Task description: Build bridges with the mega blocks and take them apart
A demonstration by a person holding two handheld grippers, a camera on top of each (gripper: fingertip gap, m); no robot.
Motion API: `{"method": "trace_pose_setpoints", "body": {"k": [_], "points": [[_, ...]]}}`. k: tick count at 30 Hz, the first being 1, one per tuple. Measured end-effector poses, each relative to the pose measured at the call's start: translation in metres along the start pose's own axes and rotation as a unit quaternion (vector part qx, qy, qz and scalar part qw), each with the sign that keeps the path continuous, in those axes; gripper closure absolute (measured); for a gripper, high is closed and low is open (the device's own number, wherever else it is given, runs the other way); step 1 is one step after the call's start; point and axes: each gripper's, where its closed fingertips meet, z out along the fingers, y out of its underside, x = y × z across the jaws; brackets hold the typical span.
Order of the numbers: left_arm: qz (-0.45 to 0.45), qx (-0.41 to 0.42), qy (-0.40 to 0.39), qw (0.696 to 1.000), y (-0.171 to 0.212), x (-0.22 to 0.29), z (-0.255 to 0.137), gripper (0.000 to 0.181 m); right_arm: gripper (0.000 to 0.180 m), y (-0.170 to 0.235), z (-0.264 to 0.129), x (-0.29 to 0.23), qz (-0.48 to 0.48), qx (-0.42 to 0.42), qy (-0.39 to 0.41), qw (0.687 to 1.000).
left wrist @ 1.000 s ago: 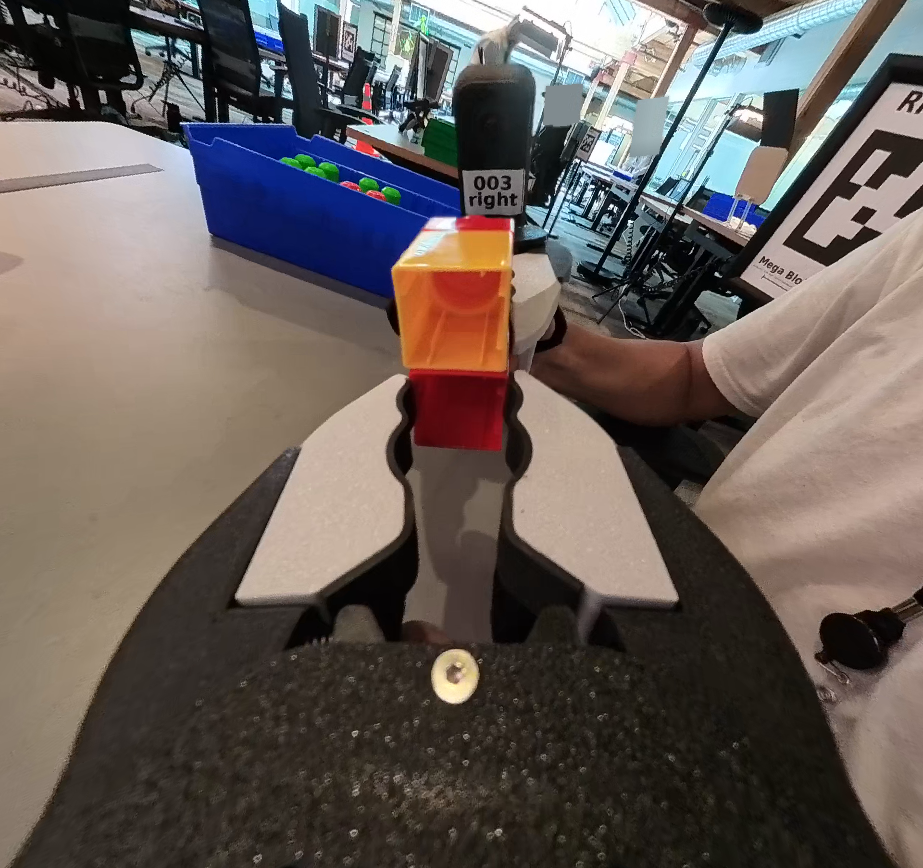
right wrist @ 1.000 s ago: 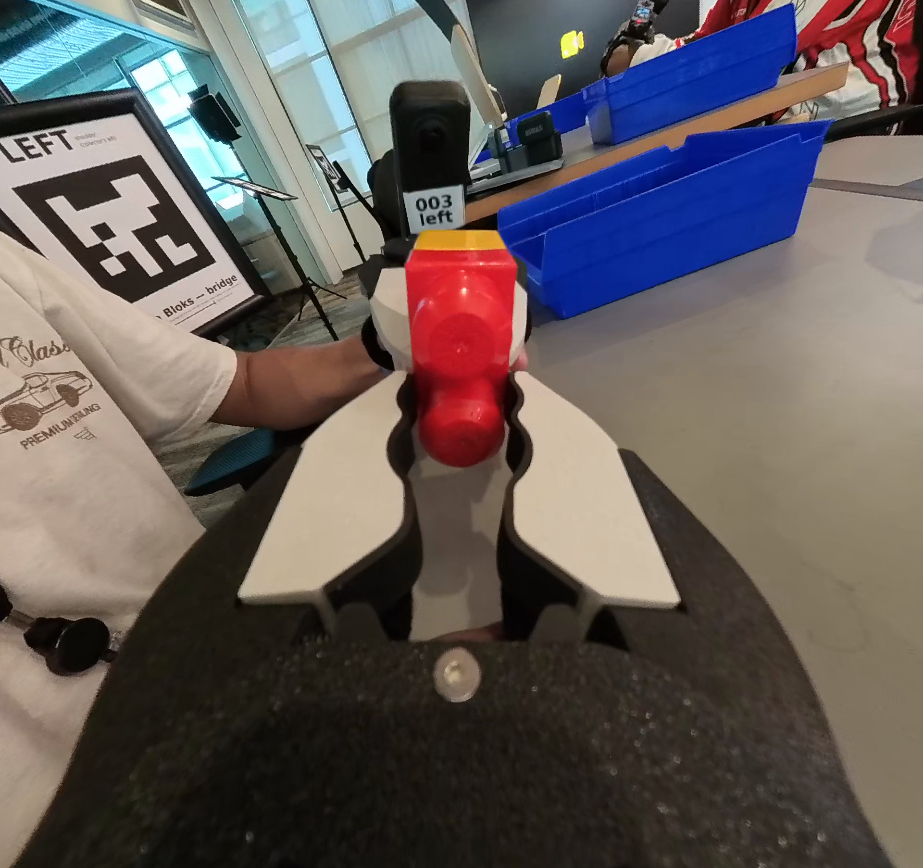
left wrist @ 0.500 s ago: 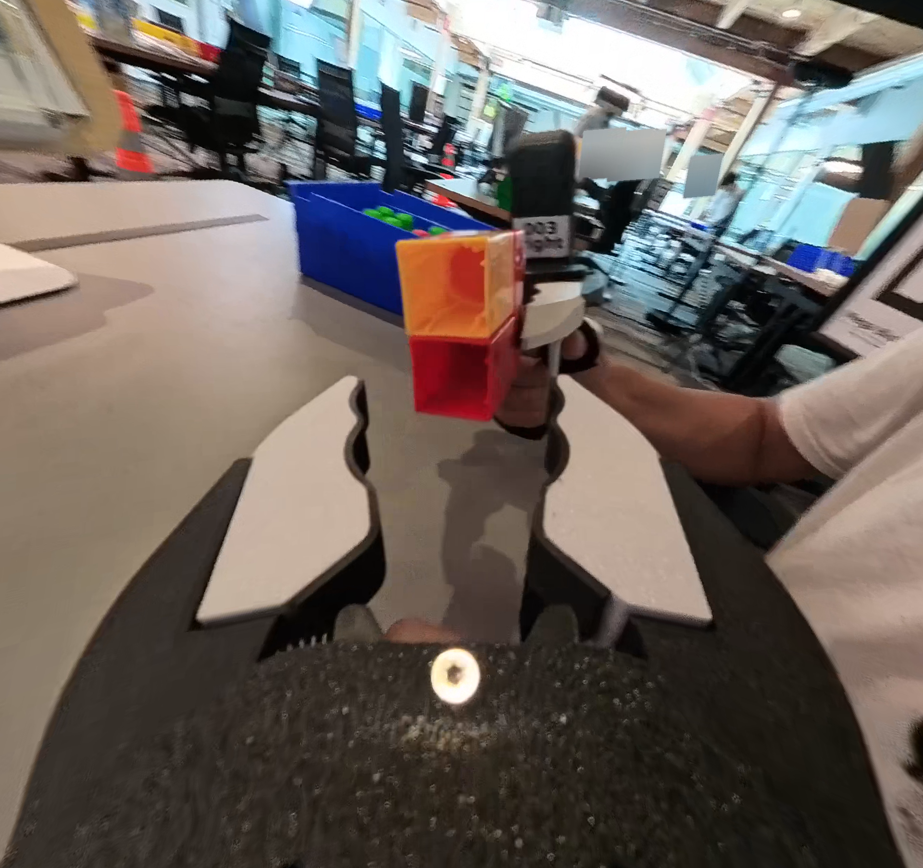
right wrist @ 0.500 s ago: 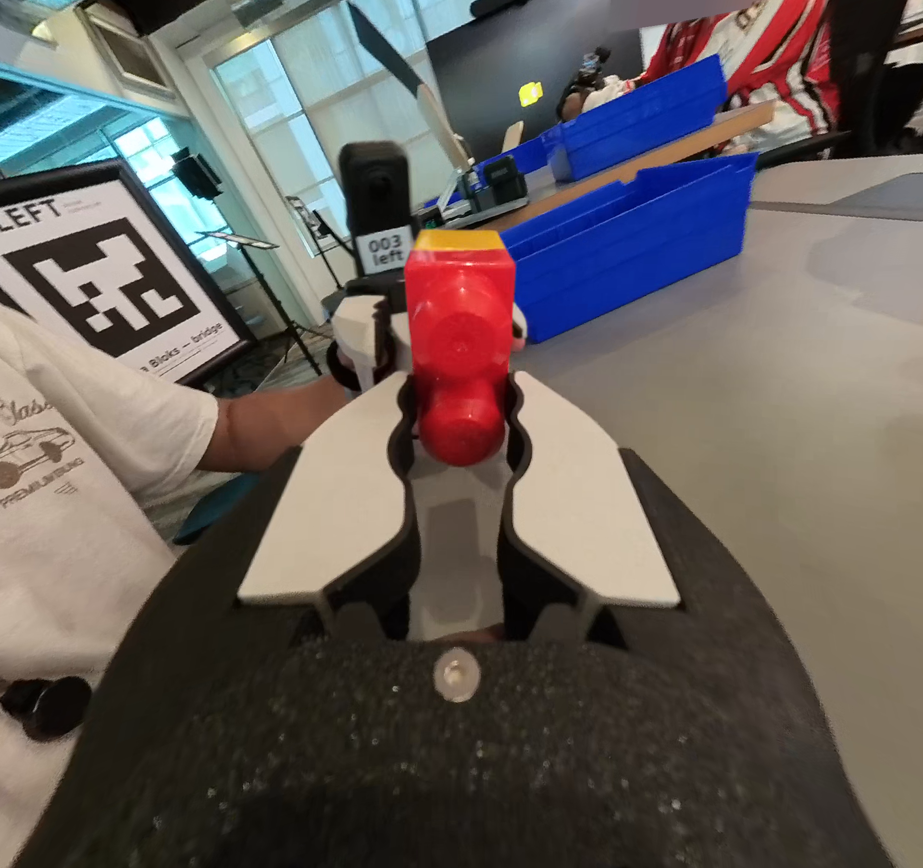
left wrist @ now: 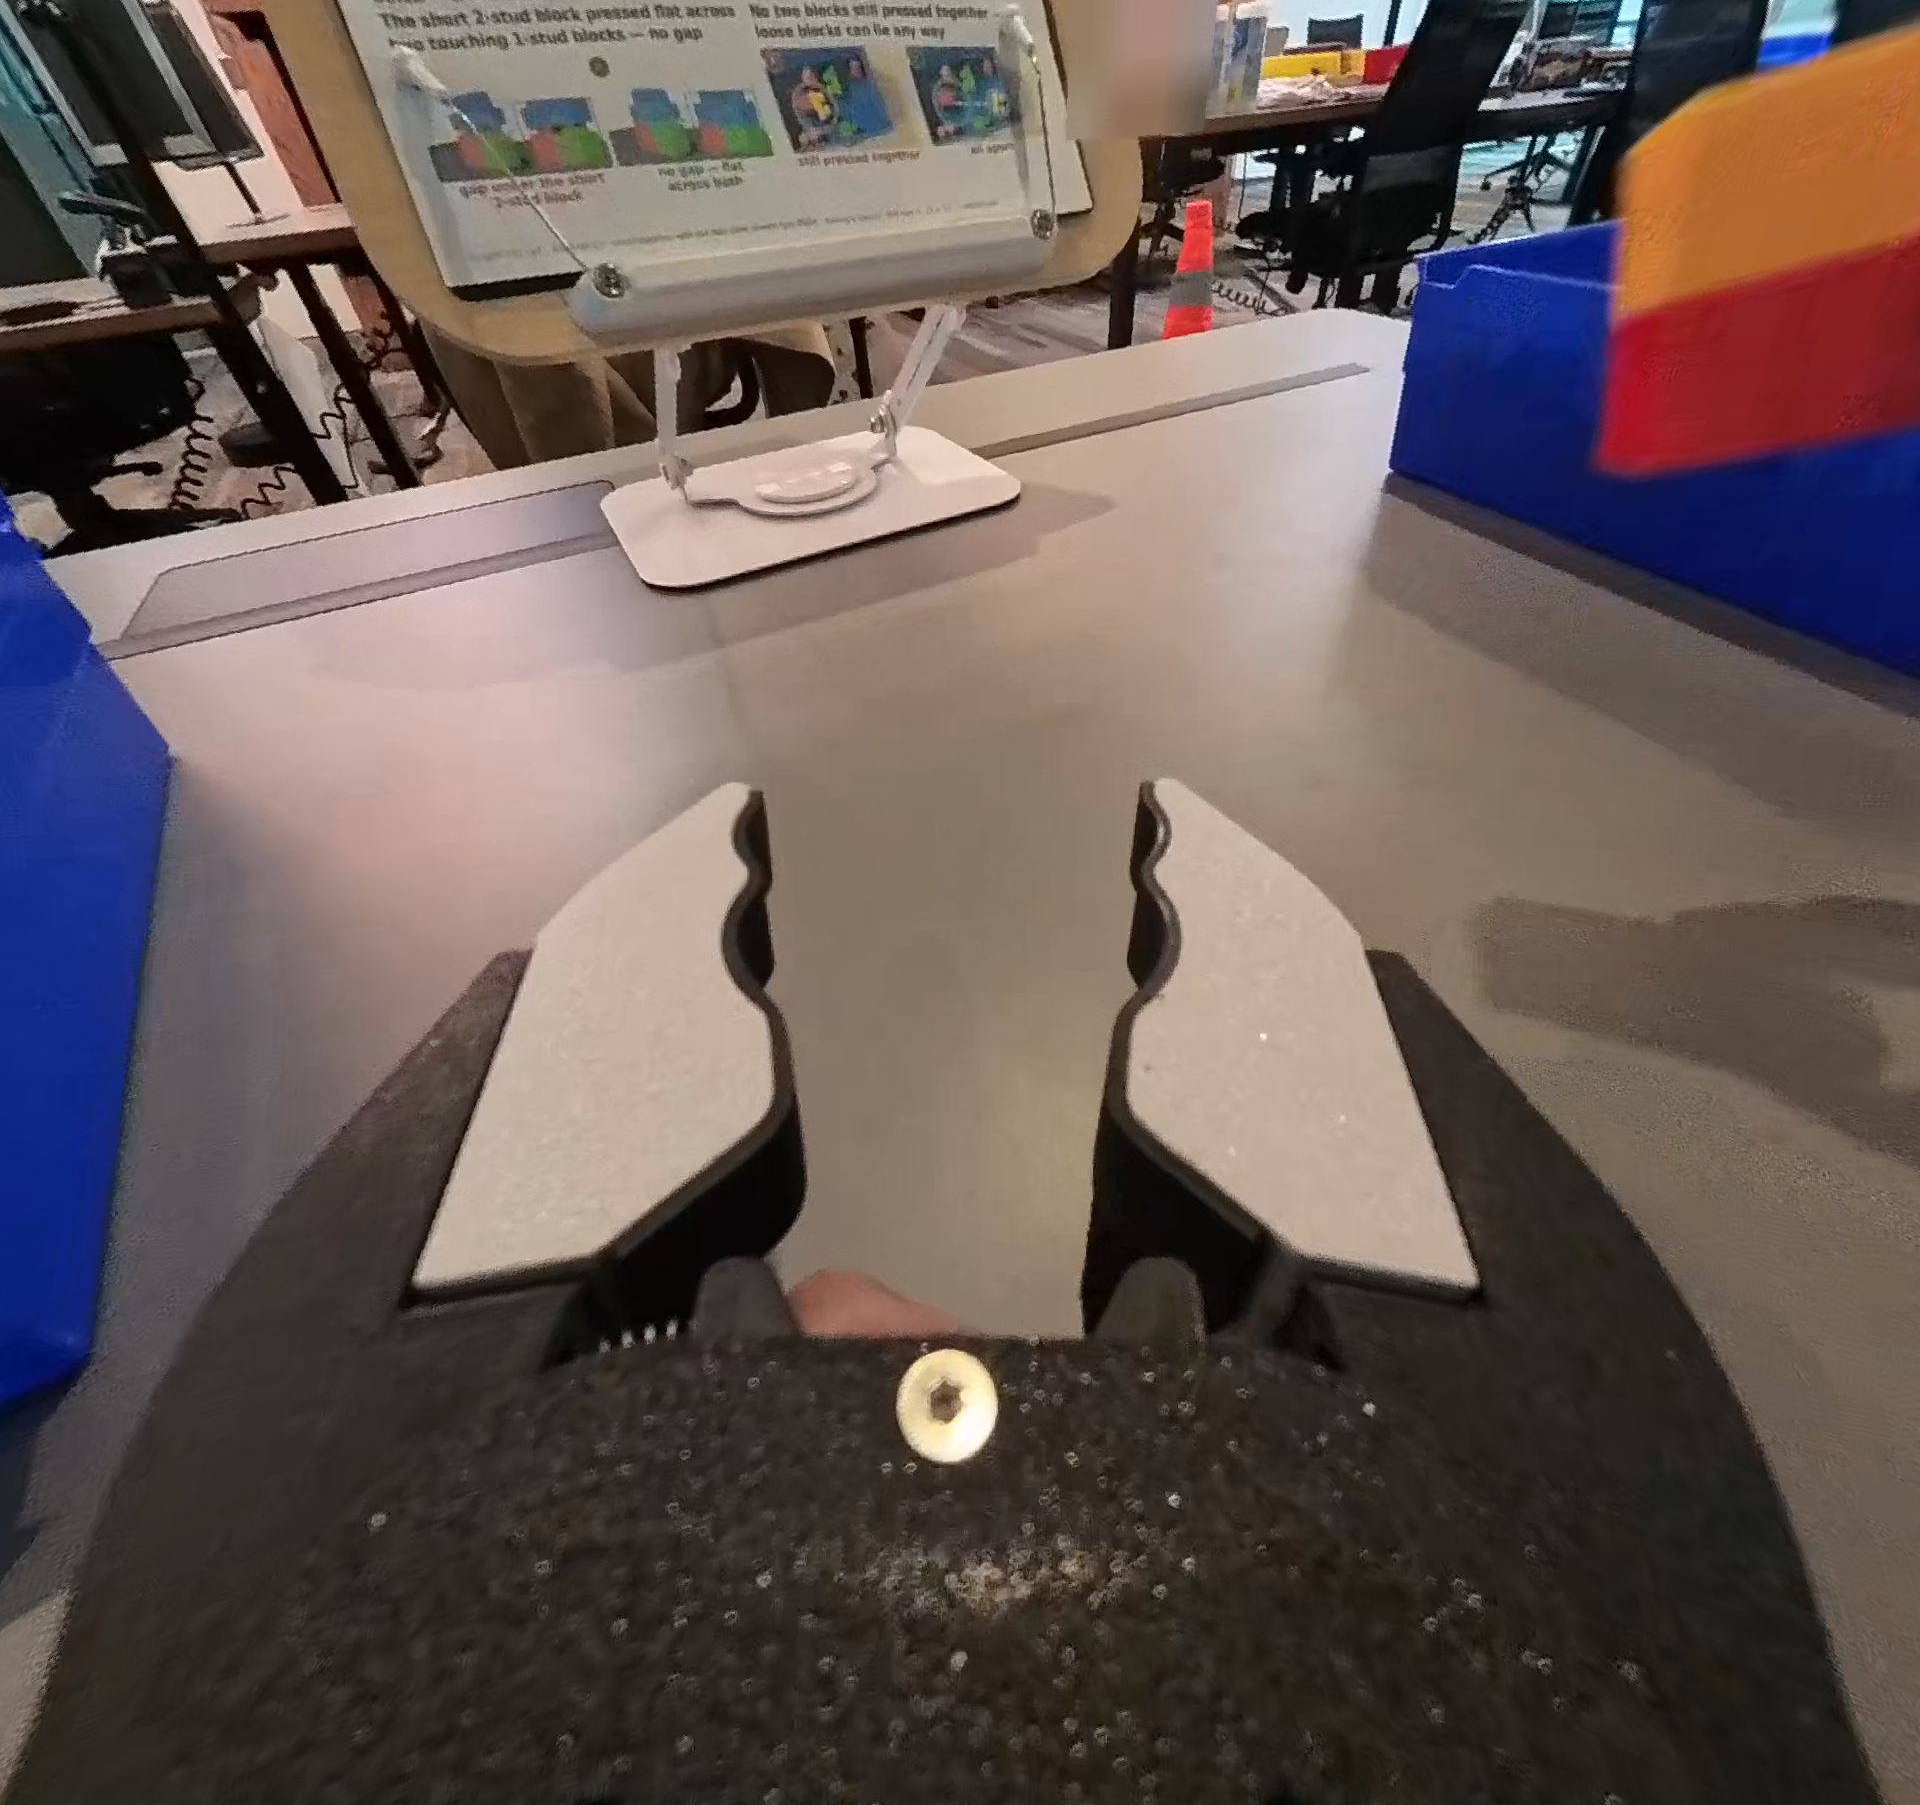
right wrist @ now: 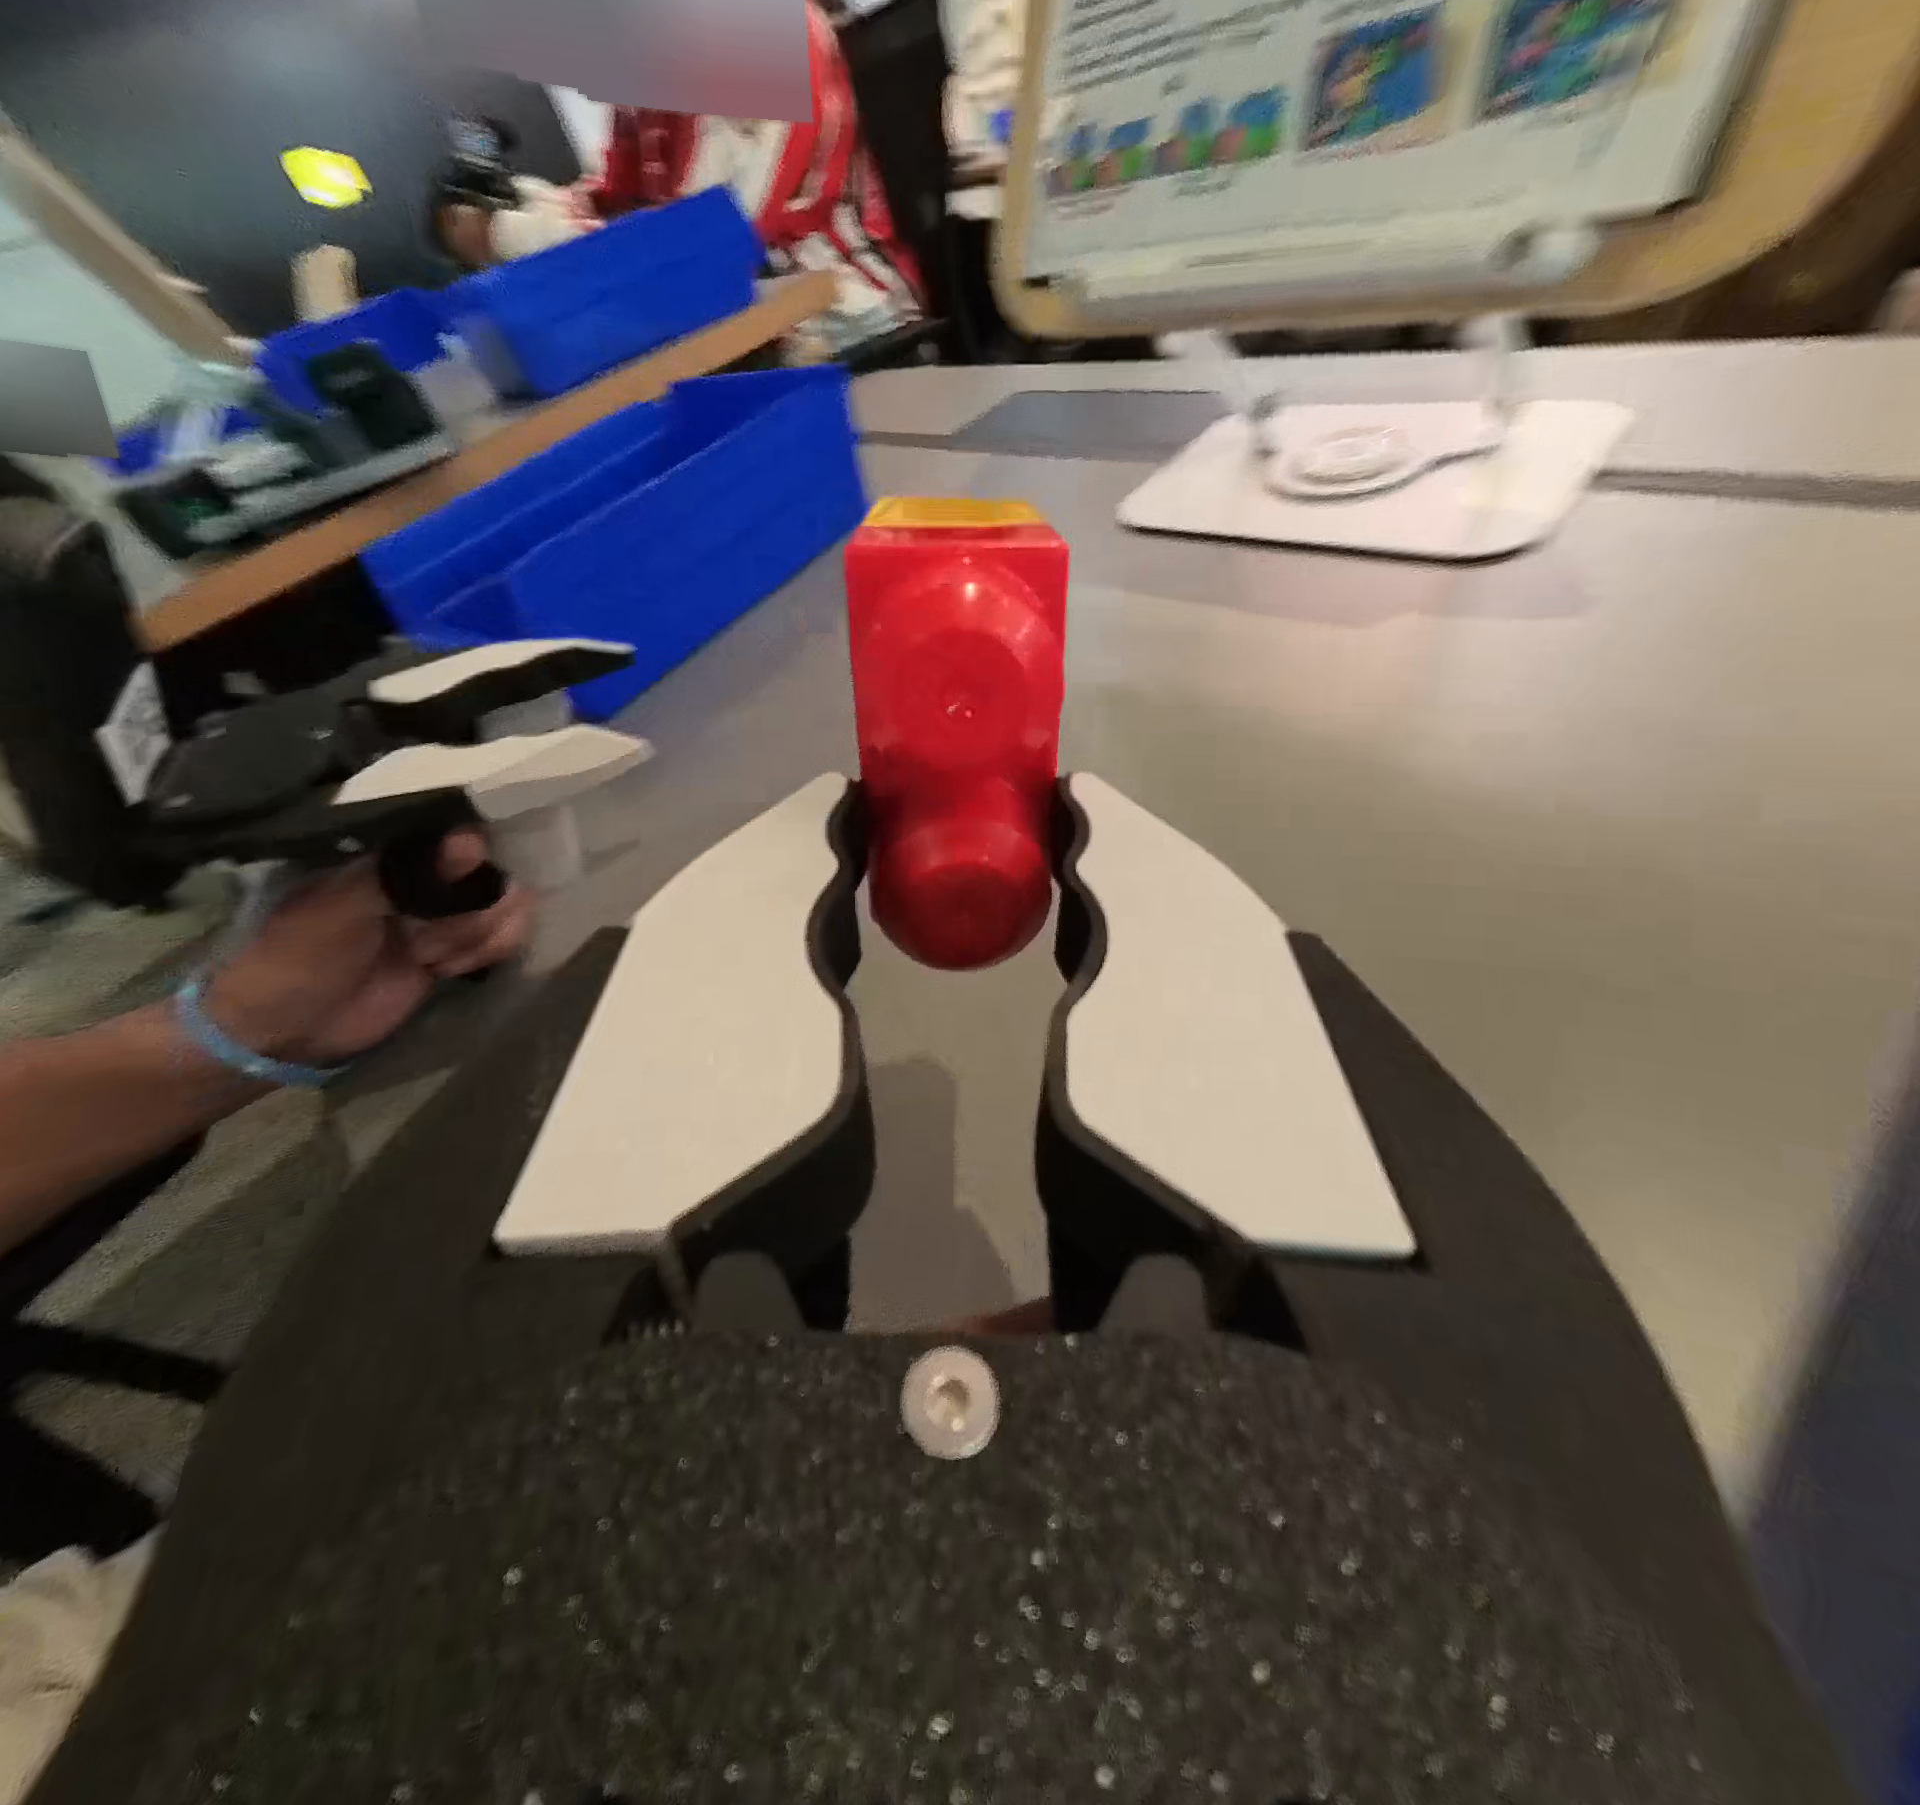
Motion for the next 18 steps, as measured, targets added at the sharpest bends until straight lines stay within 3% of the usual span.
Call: {"method": "trace_pose_setpoints", "body": {"k": [5,8,10,13,15,18], "points": [[-0.024,-0.013,0.014,1.0,0.004,-0.002,0.002,0.111,0.146,-0.062,-0.11,0.104,-0.019,-0.121,0.199,0.972],[-0.033,-0.025,0.021,0.999,0.007,-0.002,0.005,0.109,0.146,-0.053,-0.17,0.164,0.026,-0.274,0.263,0.925],[-0.033,-0.035,0.023,0.999,0.009,-0.001,0.007,0.104,0.146,-0.035,-0.204,0.2,0.04,-0.361,0.327,0.872],[-0.02,-0.036,0.02,0.999,0.01,0.001,0.009,0.103,0.145,0.001,-0.211,0.207,0.11,-0.442,0.306,0.836],[-0.011,-0.034,0.02,0.999,0.009,0.003,0.009,0.104,0.145,0.015,-0.215,0.22,0.107,-0.48,0.331,0.805],[-0.007,-0.034,0.024,0.999,0.009,0.005,0.009,0.106,0.146,0.032,-0.21,0.231,0.141,-0.5,0.338,0.785]]}}
